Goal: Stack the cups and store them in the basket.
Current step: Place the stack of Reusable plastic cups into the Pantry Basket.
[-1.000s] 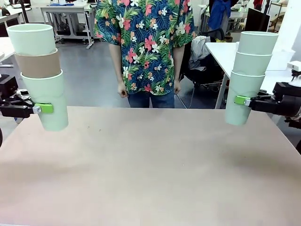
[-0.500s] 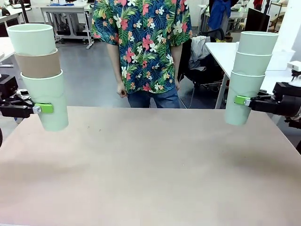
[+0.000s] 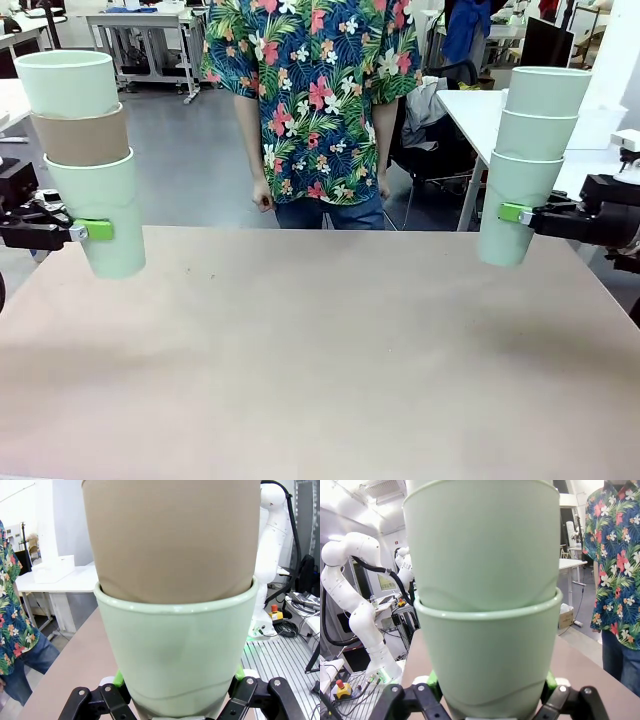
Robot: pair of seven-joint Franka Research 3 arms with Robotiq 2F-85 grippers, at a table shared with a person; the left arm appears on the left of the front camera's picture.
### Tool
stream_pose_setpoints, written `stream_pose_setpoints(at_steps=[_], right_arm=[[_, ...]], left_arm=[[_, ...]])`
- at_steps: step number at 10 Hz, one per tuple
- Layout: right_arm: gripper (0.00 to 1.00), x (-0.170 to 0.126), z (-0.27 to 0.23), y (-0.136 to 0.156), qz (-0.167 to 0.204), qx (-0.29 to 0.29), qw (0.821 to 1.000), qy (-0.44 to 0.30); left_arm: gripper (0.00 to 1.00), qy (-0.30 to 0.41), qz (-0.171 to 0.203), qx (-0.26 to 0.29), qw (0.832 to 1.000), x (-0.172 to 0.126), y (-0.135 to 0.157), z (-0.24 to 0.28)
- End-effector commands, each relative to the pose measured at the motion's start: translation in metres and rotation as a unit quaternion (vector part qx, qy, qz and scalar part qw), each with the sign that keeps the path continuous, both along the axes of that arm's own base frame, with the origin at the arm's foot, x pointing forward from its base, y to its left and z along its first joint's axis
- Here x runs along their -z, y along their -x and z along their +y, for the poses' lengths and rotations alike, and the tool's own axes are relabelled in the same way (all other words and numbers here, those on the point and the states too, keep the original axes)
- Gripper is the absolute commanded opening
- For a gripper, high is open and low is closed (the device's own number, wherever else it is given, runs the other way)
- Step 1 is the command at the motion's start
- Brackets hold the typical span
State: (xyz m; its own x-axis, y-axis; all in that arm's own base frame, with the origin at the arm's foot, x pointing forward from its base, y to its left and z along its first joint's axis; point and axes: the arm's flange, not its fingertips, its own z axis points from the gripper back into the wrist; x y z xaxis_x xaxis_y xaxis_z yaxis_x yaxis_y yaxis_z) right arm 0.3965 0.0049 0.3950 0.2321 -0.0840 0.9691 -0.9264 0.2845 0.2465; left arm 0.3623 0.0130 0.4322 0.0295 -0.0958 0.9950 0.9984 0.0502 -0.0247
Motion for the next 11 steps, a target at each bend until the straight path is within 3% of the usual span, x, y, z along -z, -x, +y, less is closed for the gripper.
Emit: stream_pose_setpoints(at_steps=[1, 11], right_arm=[[0.86, -0.0032, 0.0000, 0.0002, -0.004, 0.001, 1.000, -0.001], [0.86, -0.0032, 0.0000, 0.0002, -0.004, 0.001, 1.000, -0.001]], left_arm=[[0.85, 0.003, -0.005, 0.001, 1.000, -0.0039, 0.0012, -0.0003], [0.85, 0.003, -0.005, 0.001, 1.000, -0.0039, 0.0012, -0.0003]])
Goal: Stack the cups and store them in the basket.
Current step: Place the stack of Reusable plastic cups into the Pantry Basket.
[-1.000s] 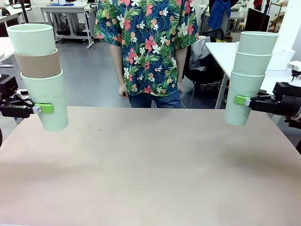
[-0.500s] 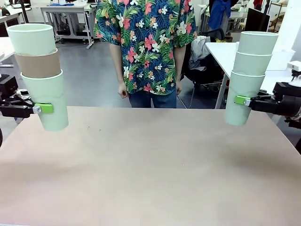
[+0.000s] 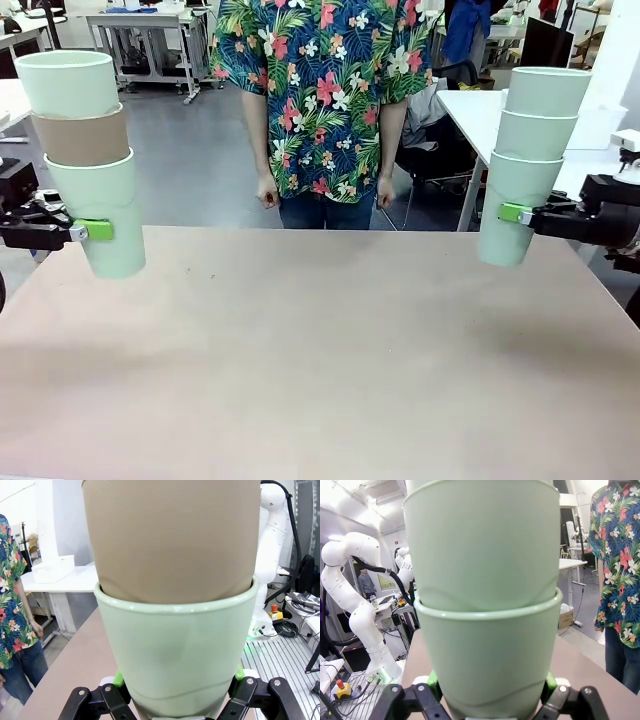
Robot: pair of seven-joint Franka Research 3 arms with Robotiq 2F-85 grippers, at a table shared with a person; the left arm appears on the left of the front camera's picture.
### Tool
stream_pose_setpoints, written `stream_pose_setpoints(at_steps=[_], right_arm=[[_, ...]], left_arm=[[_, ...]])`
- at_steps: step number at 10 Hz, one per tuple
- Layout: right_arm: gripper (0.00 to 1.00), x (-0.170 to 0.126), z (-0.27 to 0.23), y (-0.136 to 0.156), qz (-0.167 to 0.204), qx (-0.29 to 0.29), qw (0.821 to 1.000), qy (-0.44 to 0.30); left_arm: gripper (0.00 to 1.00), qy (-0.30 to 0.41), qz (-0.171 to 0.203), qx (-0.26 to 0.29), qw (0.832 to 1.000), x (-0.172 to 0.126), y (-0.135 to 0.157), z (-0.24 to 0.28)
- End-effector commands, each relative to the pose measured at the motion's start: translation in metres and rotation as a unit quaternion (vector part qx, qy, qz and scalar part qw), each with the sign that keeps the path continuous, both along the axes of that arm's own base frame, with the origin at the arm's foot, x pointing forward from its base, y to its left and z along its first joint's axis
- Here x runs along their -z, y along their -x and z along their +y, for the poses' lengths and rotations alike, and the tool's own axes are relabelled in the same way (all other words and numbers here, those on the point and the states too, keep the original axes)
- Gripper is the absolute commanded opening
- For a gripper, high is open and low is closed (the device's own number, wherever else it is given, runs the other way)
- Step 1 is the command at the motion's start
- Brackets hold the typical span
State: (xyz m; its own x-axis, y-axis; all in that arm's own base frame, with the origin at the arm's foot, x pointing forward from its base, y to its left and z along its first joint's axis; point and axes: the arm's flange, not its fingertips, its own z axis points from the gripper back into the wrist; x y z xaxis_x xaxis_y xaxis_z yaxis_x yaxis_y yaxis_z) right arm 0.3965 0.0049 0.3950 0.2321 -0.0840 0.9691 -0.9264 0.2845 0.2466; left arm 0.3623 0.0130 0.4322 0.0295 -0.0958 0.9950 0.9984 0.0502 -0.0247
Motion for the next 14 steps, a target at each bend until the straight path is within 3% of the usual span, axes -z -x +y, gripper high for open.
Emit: stream_pose_setpoints(at_steps=[1, 14], right_arm=[[0.86, -0.0032, 0.0000, 0.0002, -0.004, 0.001, 1.000, -0.001], [0.86, -0.0032, 0.0000, 0.0002, -0.004, 0.001, 1.000, -0.001]], left_arm=[[0.85, 0.003, -0.005, 0.001, 1.000, -0.0039, 0.0012, -0.0003], [0.85, 0.003, -0.005, 0.001, 1.000, -0.0039, 0.0012, -0.0003]])
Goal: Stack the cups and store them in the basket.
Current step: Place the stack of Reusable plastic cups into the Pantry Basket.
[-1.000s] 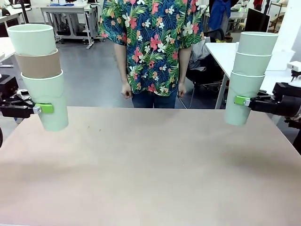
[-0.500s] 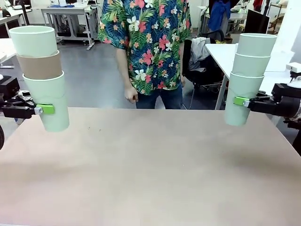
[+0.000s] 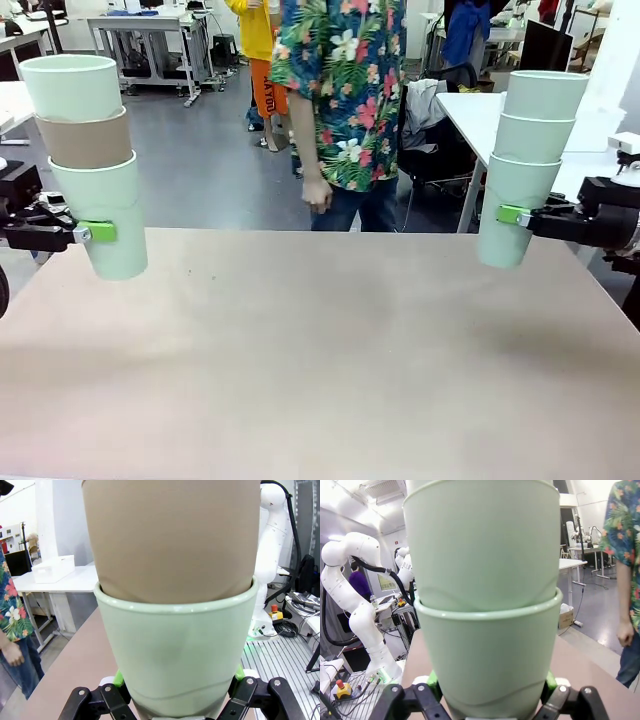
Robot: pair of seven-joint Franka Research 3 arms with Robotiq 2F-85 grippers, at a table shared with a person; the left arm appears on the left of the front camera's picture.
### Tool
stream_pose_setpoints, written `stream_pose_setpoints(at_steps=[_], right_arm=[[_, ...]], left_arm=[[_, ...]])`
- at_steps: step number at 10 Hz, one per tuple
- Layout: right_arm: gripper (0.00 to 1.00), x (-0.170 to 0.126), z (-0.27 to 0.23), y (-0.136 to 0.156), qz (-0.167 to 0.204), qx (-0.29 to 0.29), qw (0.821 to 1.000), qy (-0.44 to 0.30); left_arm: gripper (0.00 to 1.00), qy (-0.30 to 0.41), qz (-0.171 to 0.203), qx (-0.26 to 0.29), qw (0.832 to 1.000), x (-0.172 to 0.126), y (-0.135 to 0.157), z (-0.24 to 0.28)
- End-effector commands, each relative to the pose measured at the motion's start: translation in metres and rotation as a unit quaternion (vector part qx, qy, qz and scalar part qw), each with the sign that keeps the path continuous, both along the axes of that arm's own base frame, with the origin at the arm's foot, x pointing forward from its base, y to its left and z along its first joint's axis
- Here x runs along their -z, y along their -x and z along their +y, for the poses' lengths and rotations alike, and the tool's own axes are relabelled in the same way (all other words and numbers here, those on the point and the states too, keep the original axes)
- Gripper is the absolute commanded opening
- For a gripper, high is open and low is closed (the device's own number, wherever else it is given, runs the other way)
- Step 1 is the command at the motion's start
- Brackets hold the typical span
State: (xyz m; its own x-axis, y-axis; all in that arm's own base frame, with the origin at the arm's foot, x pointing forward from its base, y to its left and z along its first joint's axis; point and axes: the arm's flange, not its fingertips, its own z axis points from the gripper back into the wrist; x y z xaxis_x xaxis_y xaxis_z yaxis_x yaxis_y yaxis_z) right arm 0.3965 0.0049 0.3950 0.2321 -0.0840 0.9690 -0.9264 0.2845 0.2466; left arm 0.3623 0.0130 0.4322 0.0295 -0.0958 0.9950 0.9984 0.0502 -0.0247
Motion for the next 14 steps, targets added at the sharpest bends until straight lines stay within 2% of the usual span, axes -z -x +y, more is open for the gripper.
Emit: stream_pose_setpoints(at_steps=[1, 14], right_arm=[[0.86, -0.0032, 0.0000, 0.0002, -0.004, 0.001, 1.000, -0.001], [0.86, -0.0032, 0.0000, 0.0002, -0.004, 0.001, 1.000, -0.001]], left_arm=[[0.85, 0.003, -0.005, 0.001, 1.000, -0.0039, 0.0012, -0.0003], [0.85, 0.003, -0.005, 0.001, 1.000, -0.0039, 0.0012, -0.0003]])
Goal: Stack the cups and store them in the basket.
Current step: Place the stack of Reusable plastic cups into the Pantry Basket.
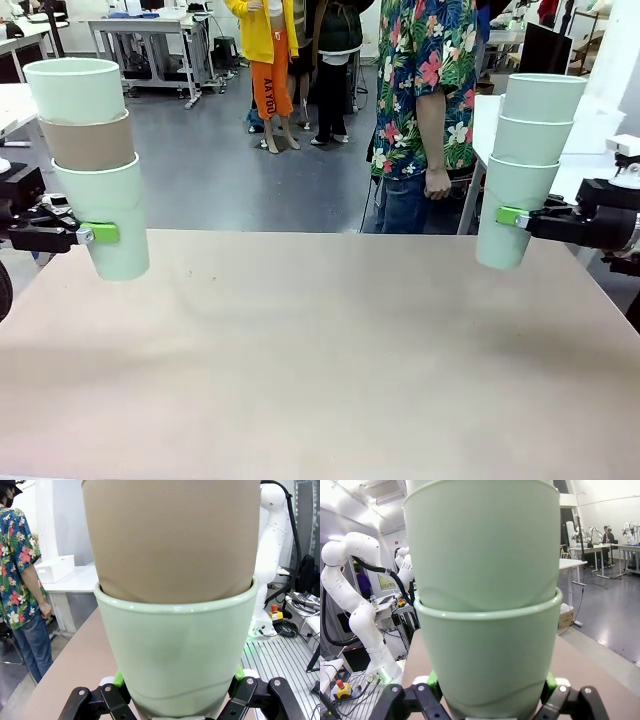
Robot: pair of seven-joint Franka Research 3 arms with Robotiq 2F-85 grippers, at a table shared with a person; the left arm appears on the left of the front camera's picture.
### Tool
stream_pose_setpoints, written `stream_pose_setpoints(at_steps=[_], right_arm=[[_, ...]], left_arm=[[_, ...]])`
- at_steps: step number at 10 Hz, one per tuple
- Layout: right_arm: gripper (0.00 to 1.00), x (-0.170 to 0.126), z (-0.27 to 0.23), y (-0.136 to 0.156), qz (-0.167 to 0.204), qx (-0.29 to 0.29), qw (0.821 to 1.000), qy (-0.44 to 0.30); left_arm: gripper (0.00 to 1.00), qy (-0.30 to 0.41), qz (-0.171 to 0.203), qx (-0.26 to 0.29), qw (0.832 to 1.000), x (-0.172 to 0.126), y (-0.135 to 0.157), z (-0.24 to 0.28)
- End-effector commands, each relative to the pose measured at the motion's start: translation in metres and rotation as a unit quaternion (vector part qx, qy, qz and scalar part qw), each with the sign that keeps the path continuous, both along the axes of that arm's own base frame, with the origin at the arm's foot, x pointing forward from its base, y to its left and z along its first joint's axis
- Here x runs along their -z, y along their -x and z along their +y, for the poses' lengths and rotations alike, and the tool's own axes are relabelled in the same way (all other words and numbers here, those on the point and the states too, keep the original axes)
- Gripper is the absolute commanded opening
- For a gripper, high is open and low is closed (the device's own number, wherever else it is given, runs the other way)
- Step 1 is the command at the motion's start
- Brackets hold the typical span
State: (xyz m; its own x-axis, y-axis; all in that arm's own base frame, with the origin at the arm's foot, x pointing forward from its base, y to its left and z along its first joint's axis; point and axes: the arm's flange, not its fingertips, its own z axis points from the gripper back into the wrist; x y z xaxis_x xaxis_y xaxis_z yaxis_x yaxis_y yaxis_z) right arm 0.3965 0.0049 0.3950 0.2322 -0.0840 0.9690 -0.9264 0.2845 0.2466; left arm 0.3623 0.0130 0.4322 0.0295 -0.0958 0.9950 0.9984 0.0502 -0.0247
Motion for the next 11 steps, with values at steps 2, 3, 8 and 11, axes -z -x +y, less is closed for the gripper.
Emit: stream_pose_setpoints(at_steps=[2, 3, 8, 11], right_arm=[[0.86, -0.0033, 0.0000, 0.0002, -0.004, 0.001, 1.000, -0.001], [0.86, -0.0033, 0.0000, 0.0002, -0.004, 0.001, 1.000, -0.001], [0.86, -0.0033, 0.0000, 0.0002, -0.004, 0.001, 1.000, -0.001], [0.86, -0.0033, 0.0000, 0.0002, -0.004, 0.001, 1.000, -0.001]], left_arm=[[0.85, 0.003, -0.005, 0.001, 1.000, -0.0039, 0.0012, -0.0003], [0.85, 0.003, -0.005, 0.001, 1.000, -0.0039, 0.0012, -0.0003], [0.85, 0.003, -0.005, 0.001, 1.000, -0.0039, 0.0012, -0.0003], [0.85, 0.003, -0.005, 0.001, 1.000, -0.0039, 0.0012, -0.0003]])
